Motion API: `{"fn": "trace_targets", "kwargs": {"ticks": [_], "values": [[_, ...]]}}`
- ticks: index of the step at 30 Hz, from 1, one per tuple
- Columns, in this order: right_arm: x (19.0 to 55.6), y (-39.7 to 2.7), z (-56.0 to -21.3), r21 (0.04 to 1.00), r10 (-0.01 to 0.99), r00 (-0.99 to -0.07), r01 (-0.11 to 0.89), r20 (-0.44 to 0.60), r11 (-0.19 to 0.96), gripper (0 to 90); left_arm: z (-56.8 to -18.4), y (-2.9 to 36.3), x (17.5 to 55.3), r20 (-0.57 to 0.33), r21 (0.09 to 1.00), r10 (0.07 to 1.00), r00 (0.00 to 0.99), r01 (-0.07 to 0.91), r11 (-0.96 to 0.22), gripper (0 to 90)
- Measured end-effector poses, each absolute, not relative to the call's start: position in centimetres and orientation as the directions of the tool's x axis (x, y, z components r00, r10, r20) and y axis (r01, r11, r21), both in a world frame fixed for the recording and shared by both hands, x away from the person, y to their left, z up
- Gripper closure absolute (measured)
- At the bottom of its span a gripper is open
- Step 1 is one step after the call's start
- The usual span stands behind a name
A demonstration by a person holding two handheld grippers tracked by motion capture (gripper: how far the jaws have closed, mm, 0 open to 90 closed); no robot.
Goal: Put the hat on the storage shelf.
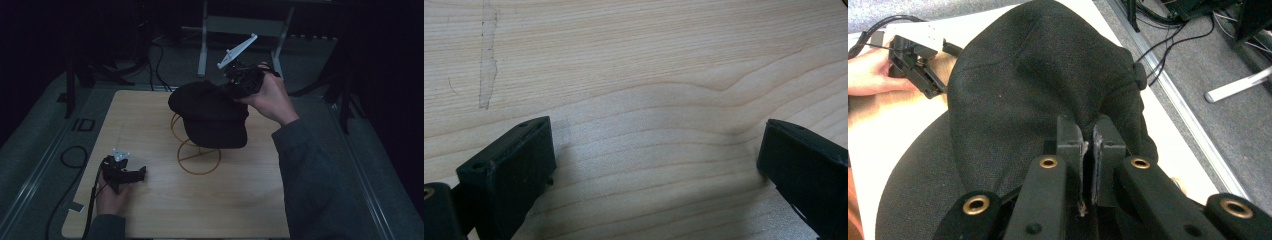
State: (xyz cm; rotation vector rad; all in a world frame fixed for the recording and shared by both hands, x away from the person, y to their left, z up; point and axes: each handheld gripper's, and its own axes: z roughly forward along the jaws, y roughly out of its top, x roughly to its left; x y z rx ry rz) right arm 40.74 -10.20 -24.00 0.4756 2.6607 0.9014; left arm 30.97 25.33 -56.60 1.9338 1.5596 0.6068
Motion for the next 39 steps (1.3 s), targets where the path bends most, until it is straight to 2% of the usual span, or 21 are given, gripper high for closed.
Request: {"fn": "trace_targets", "kwargs": {"ticks": [22, 39], "values": [[40.6, -8.4, -25.6, 0.597, 0.360, -0.919, 0.201, -0.158, 0.777, 84.7, -56.6, 25.3, 31.0, -0.008, 0.682, 0.977, 0.215, 0.715, -0.152, 1.9], [41.2, -7.1, -27.8, 0.536, 0.350, -0.924, 0.220, -0.153, 0.815, 83.0, -56.6, 25.3, 31.0, -0.005, 0.684, 0.976, 0.216, 0.713, -0.154, 1.9]]}}
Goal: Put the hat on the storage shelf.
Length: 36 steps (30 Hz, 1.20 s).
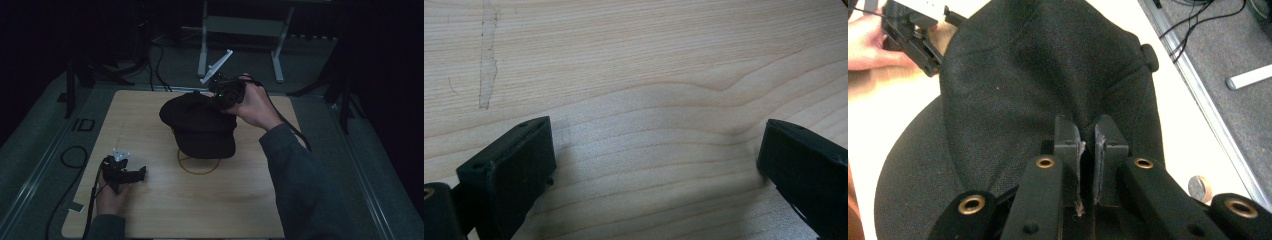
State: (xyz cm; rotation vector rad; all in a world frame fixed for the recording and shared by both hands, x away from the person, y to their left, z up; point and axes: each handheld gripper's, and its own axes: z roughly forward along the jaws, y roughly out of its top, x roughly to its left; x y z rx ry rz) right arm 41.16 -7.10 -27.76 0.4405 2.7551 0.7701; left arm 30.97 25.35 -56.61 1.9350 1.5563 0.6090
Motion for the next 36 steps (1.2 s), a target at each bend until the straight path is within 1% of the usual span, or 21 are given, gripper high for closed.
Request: {"fn": "trace_targets", "kwargs": {"ticks": [15, 23, 26, 33, 36], "values": [[41.5, -6.5, -28.7, 0.513, 0.350, -0.925, 0.229, -0.151, 0.827, 81.0, -56.6, 25.3, 31.0, -0.005, 0.685, 0.977, 0.215, 0.712, -0.154, 1.9], [41.7, -6.4, -28.8, 0.513, 0.355, -0.923, 0.235, -0.149, 0.826, 77.0, -56.6, 25.2, 31.0, -0.006, 0.684, 0.976, 0.216, 0.713, -0.153, 1.9], [41.7, -6.4, -28.8, 0.514, 0.361, -0.920, 0.237, -0.154, 0.824, 72.7, -56.6, 25.2, 31.0, -0.006, 0.684, 0.976, 0.216, 0.713, -0.154, 1.9], [42.0, -6.9, -29.0, 0.534, 0.382, -0.916, 0.262, -0.125, 0.804, 65.9, -56.6, 25.2, 31.0, -0.006, 0.684, 0.976, 0.217, 0.713, -0.154, 1.8], [41.9, -6.8, -29.0, 0.533, 0.378, -0.916, 0.256, -0.132, 0.806, 67.4, -56.6, 25.2, 31.0, -0.006, 0.684, 0.976, 0.217, 0.713, -0.154, 1.9]]}}
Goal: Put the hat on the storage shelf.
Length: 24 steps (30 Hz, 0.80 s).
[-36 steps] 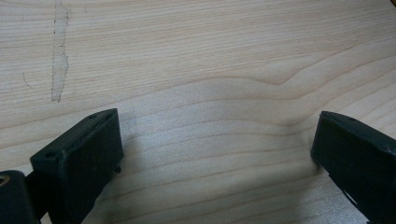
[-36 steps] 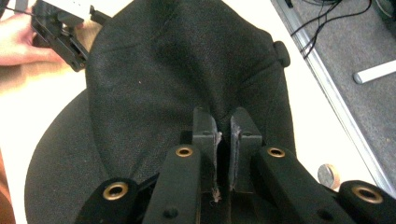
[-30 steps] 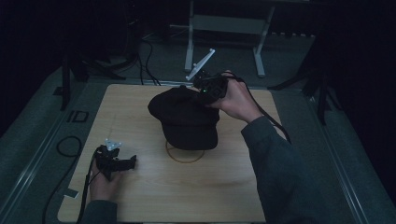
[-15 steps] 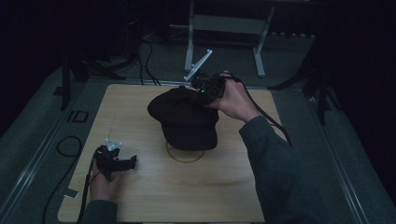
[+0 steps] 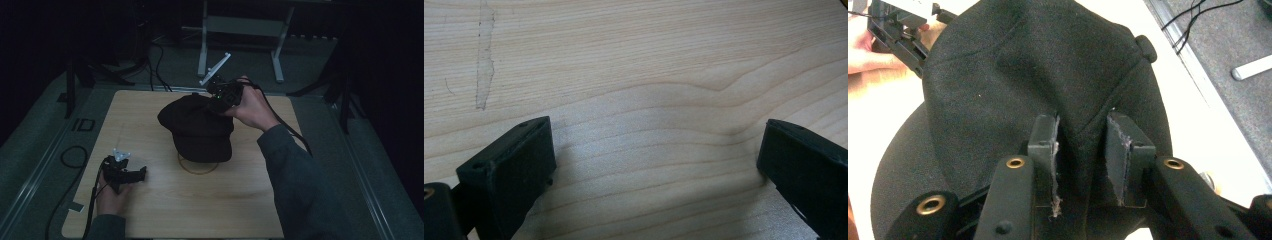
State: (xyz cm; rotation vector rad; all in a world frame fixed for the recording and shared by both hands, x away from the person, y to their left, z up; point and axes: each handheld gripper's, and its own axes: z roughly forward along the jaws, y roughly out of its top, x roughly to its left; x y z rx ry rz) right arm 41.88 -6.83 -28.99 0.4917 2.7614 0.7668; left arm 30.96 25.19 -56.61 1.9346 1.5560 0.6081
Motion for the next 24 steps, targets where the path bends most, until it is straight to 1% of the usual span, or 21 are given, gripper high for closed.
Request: {"fn": "trace_targets", "kwargs": {"ticks": [2, 4, 6, 11, 13, 16, 18, 24], "values": [[41.79, -6.77, -28.97, 0.531, 0.371, -0.920, 0.252, -0.129, 0.809, 71.0, -56.61, 25.19, 30.96, -0.007, 0.684, 0.976, 0.216, 0.713, -0.153, 1.9], [41.63, -6.70, -28.92, 0.527, 0.358, -0.923, 0.235, -0.142, 0.816, 78.0, -56.61, 25.19, 30.96, -0.007, 0.684, 0.976, 0.217, 0.713, -0.154, 1.9], [41.44, -6.58, -28.92, 0.522, 0.345, -0.926, 0.221, -0.153, 0.824, 81.3, -56.61, 25.19, 30.96, -0.006, 0.684, 0.976, 0.217, 0.713, -0.154, 1.8], [40.91, -6.28, -28.73, 0.517, 0.317, -0.932, 0.185, -0.178, 0.836, 81.9, -56.61, 25.19, 30.96, -0.007, 0.684, 0.976, 0.217, 0.713, -0.154, 1.8], [40.93, -6.24, -28.83, 0.519, 0.319, -0.931, 0.187, -0.177, 0.834, 79.3, -56.60, 25.20, 30.96, -0.006, 0.683, 0.976, 0.217, 0.714, -0.155, 1.8], [41.06, -6.24, -28.75, 0.533, 0.321, -0.934, 0.192, -0.159, 0.824, 69.2, -56.60, 25.20, 30.96, -0.006, 0.683, 0.976, 0.217, 0.713, -0.155, 1.9], [41.06, -6.26, -28.61, 0.541, 0.321, -0.935, 0.194, -0.151, 0.818, 65.9, -56.60, 25.19, 30.96, -0.006, 0.683, 0.976, 0.217, 0.713, -0.155, 1.9], [41.09, -6.17, -28.67, 0.540, 0.330, -0.931, 0.201, -0.153, 0.817, 61.7, -56.60, 25.19, 30.95, -0.005, 0.682, 0.976, 0.219, 0.714, -0.156, 1.9]]}}
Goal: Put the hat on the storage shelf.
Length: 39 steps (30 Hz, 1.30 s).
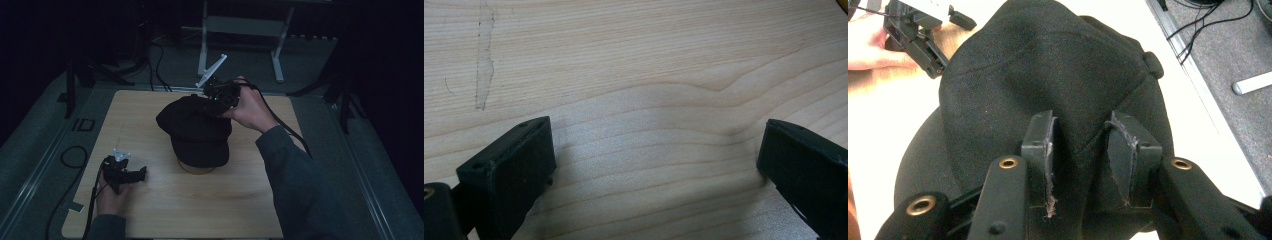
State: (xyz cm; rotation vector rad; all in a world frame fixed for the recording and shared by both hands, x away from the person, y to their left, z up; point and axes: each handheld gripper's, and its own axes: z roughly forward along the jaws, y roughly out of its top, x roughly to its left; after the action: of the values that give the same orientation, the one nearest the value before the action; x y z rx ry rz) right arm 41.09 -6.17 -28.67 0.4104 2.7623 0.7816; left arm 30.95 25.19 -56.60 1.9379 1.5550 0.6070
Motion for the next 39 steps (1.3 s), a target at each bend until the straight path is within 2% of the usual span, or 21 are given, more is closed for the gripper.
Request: {"fn": "trace_targets", "kwargs": {"ticks": [3, 5, 7, 14, 16, 20, 22, 26, 39], "values": [[41.0, -6.1, -28.7, 0.556, 0.327, -0.930, 0.187, -0.165, 0.810, 64.4, -56.6, 25.2, 31.0, -0.007, 0.684, 0.976, 0.216, 0.714, -0.153, 1.9], [40.8, -6.1, -28.7, 0.560, 0.320, -0.933, 0.180, -0.162, 0.809, 73.8, -56.6, 25.2, 31.0, -0.006, 0.683, 0.976, 0.216, 0.714, -0.154, 1.9], [40.7, -6.1, -28.7, 0.560, 0.310, -0.935, 0.165, -0.174, 0.812, 79.5, -56.6, 25.2, 31.0, -0.006, 0.684, 0.976, 0.216, 0.714, -0.153, 1.9], [40.3, -5.8, -28.8, 0.541, 0.280, -0.935, 0.123, -0.219, 0.832, 80.7, -56.6, 25.1, 31.0, -0.007, 0.684, 0.977, 0.215, 0.713, -0.152, 1.9], [40.4, -5.8, -28.8, 0.536, 0.277, -0.939, 0.130, -0.203, 0.834, 77.6, -56.6, 25.2, 31.0, -0.006, 0.684, 0.976, 0.217, 0.713, -0.154, 1.8], [40.7, -6.0, -28.7, 0.527, 0.300, -0.940, 0.175, -0.161, 0.831, 57.1, -56.6, 25.2, 31.0, -0.007, 0.684, 0.976, 0.216, 0.713, -0.153, 1.9], [40.9, -6.2, -28.9, 0.523, 0.305, -0.943, 0.194, -0.133, 0.830, 49.7, -56.6, 25.2, 31.0, -0.007, 0.684, 0.976, 0.217, 0.713, -0.153, 1.9], [41.0, -6.5, -29.0, 0.525, 0.315, -0.943, 0.216, -0.107, 0.824, 41.2, -56.6, 25.2, 31.0, -0.007, 0.684, 0.976, 0.217, 0.713, -0.153, 1.8], [41.1, -9.8, -28.1, 0.572, 0.360, -0.929, 0.252, -0.083, 0.781, 34.5, -56.6, 25.2, 31.0, -0.008, 0.685, 0.976, 0.216, 0.713, -0.152, 1.9]]}}
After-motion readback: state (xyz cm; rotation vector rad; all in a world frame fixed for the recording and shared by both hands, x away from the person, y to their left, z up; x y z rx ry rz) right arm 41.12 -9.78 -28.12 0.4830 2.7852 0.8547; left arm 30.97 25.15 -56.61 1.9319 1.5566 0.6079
